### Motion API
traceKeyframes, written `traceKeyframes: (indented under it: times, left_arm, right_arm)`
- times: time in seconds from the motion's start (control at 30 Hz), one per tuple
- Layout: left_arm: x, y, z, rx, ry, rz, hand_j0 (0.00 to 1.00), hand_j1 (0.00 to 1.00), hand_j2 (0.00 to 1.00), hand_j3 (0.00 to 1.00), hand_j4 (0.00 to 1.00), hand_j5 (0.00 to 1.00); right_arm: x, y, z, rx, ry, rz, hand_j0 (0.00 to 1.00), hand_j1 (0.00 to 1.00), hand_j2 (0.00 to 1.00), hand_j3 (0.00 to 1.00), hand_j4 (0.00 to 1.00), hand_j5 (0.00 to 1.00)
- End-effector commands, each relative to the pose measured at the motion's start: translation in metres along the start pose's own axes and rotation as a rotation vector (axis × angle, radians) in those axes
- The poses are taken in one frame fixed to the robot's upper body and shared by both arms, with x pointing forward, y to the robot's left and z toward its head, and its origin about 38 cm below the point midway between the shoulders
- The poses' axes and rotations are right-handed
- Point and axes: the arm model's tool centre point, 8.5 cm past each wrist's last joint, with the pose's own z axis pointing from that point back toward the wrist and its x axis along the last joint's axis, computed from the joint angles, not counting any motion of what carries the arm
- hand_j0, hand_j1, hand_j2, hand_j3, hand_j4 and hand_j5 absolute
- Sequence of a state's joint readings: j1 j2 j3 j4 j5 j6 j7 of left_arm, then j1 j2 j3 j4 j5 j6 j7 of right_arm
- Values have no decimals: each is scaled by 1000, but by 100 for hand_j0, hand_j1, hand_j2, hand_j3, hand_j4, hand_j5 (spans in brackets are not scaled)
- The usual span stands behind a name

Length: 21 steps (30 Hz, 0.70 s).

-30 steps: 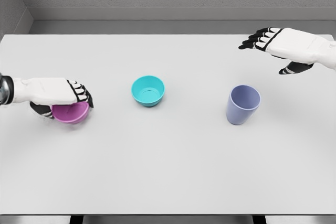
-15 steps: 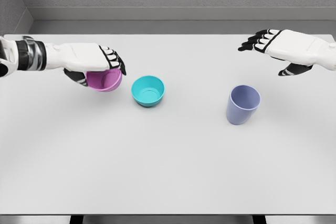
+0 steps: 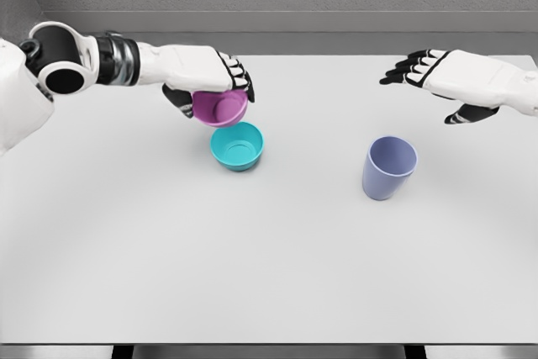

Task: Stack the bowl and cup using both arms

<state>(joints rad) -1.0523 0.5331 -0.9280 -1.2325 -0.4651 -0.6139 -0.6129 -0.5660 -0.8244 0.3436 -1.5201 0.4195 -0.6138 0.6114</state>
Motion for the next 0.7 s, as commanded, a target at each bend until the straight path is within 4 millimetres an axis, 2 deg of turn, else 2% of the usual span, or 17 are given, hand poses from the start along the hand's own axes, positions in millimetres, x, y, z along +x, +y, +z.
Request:
traceKeyframes:
  times: [0.0,0.07,0.2,0.33,0.5,0.6,0.67]
  left_arm:
    - [-1,-5,-19,-21,3,18,53,53,53,53,53,53]
    - [1,-1,-22,-14,-5,14,53,53,53,53,53,53]
    - [7,-5,-29,-30,-24,12,55,55,55,55,55,55]
    - [10,-11,-30,-49,-34,11,56,56,56,56,56,56]
    - [12,-4,-26,-20,-54,26,56,56,56,56,56,56]
    - [15,-2,-27,-18,-70,28,58,58,58,58,58,58]
    - [16,-6,-21,-21,-82,38,59,59,59,59,59,59]
  right_arm:
    - [-1,-1,2,-3,3,-3,100,100,100,100,100,100]
    - [8,-10,3,-16,-16,29,100,100,100,100,100,100]
    - [12,-9,3,-13,-25,36,100,100,100,100,100,100]
    - [1,-12,26,37,22,68,100,100,100,100,100,100]
    - [-6,-14,49,72,35,52,100,100,100,100,100,100]
    - [1,-11,34,46,6,37,100,100,100,100,100,100]
    - [1,-14,35,40,6,44,100,100,100,100,100,100]
